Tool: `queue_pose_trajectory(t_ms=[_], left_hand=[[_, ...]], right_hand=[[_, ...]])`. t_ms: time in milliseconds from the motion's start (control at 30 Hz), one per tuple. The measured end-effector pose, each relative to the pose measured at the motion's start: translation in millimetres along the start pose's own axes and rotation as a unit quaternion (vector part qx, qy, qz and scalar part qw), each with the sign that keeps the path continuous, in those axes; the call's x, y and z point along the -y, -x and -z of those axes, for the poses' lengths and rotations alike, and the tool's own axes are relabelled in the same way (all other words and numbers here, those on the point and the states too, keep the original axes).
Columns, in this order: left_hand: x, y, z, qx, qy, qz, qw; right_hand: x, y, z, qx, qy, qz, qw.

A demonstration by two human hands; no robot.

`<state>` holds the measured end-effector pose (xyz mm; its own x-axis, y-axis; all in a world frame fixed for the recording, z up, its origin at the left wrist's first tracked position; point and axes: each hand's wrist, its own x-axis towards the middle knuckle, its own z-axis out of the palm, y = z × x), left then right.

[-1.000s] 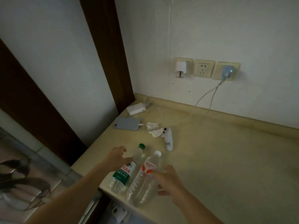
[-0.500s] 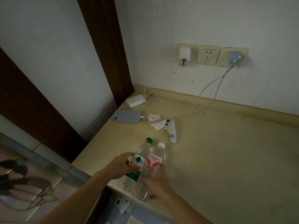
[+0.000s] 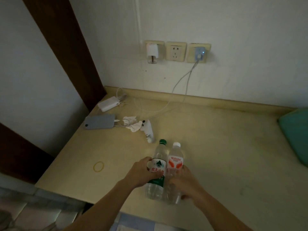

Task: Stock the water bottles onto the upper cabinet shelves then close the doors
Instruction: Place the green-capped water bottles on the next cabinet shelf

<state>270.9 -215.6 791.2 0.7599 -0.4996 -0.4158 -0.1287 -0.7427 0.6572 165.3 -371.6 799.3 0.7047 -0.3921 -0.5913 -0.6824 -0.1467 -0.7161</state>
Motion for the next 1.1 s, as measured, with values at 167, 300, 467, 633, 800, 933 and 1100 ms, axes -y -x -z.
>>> queue_pose_trajectory(t_ms=[167, 300, 467, 633, 800, 933, 1100], left_hand=[[-50.7, -18.4, -39.9, -0.001, 0.018, -0.012, 1.000], [-80.2, -28.1, -68.9, 0.008, 0.039, -0.017, 0.999], [-96.4, -36.5, -89.0, 0.051, 0.066, 0.022, 0.996], [-109.3, -65.6, -74.4, 0.033, 0.035, 0.047, 0.998], [-136.4, -105.5, -65.5, -0.027, 0.054, 0.033, 0.998], [-143.4, -125.1, -72.1, -0.025, 0.071, 0.046, 0.996], [-143.2, -137.4, -77.2, -0.029, 0.115, 0.058, 0.991]], right_hand=[[-20.4, 0.3, 56.7, -0.036, -0.009, 0.037, 0.999], [-33.1, 1.6, 92.3, -0.064, -0.006, 0.049, 0.997], [-55.0, 1.9, 118.6, -0.079, -0.004, 0.045, 0.996], [-56.5, -20.3, 136.5, -0.097, 0.006, 0.031, 0.995], [-29.0, -63.4, 156.1, -0.126, 0.002, 0.045, 0.991], [-13.5, -95.8, 155.6, -0.097, -0.029, 0.030, 0.994], [-5.2, -123.5, 147.1, -0.079, -0.041, 0.021, 0.996]])
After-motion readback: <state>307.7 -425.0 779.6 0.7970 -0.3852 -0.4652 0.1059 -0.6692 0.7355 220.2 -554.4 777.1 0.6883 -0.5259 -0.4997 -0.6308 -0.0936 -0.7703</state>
